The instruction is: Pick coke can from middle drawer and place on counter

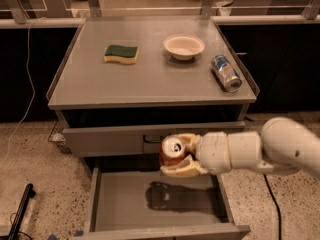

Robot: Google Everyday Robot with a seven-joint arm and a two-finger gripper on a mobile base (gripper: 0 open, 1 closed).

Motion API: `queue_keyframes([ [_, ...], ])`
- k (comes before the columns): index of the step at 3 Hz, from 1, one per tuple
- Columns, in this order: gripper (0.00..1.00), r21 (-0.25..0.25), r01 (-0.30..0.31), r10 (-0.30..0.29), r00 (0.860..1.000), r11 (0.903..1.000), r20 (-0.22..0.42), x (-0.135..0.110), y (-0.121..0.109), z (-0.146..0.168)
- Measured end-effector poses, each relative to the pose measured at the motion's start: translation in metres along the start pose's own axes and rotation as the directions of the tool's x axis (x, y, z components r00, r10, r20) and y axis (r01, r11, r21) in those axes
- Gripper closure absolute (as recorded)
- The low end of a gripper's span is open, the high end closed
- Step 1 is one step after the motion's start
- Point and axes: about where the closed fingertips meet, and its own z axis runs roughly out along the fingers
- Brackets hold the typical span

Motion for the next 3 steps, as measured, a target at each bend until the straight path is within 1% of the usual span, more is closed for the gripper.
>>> queue_keyframes([
  [1, 1.00, -0.014, -0.002, 0.001, 0.999, 0.9999, -0.033, -0.086, -0.042, -0.027],
  [2, 1.00, -0.014, -0.002, 0.001, 0.999, 0.9999, -0.033, -0.086, -0.042, -0.027],
  [3, 1.00, -0.046, 0.029, -0.032, 0.997, 0.9985, -0.064, -0.096, -0.054, -0.014],
])
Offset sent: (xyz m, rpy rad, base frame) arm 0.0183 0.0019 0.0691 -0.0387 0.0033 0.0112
